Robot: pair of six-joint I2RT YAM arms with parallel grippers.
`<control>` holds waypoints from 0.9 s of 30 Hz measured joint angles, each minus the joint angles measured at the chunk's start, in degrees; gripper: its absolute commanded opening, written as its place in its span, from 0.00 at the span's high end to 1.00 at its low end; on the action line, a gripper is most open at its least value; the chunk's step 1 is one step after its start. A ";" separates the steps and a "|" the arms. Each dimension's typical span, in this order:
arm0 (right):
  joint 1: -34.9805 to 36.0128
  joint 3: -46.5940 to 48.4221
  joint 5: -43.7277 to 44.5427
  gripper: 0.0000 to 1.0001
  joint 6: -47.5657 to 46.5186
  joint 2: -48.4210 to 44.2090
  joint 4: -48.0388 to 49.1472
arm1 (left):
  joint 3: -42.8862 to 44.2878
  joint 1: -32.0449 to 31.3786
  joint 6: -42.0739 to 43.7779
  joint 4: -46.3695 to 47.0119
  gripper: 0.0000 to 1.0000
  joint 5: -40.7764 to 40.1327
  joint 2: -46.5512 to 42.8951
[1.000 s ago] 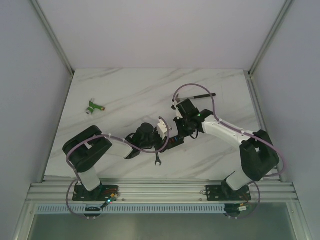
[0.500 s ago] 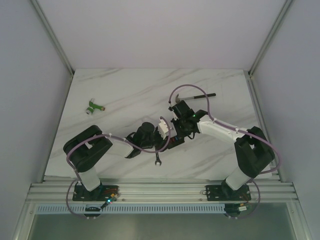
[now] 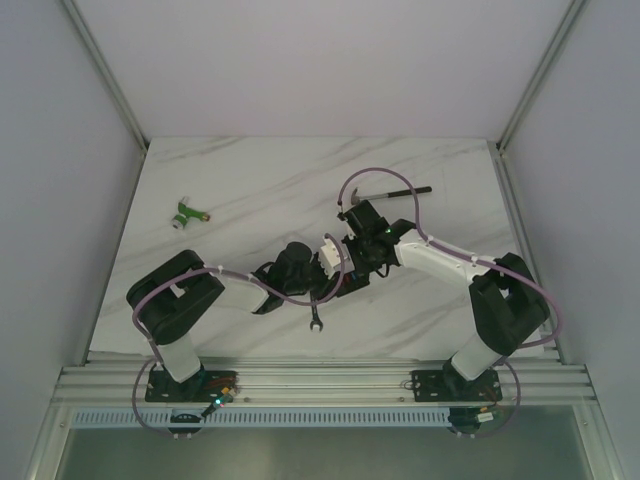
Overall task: Snap on the fuse box
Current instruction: Install the fuse at the fuse box base.
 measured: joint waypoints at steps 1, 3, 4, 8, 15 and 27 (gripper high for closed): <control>0.02 0.00 0.11 1.00 -0.02 0.00 0.02 | 0.07 0.00 0.15 -0.15 0.49 0.11 0.00; 0.00 0.00 0.13 1.00 -0.02 0.00 0.11 | 0.22 0.00 0.26 -0.48 0.50 0.20 0.00; 0.00 0.00 0.13 1.00 -0.02 0.02 0.17 | 0.28 0.00 0.39 -0.61 0.50 0.26 0.00; 0.02 0.00 0.15 1.00 -0.22 0.11 0.35 | 0.48 0.00 0.63 -0.98 0.50 0.42 0.00; 0.31 0.00 0.66 1.00 -0.46 0.94 0.48 | 0.50 0.28 0.83 -1.03 0.50 0.81 0.02; 0.37 0.00 1.42 1.00 -1.09 1.05 0.52 | 0.61 0.39 0.85 -1.07 0.51 1.27 0.13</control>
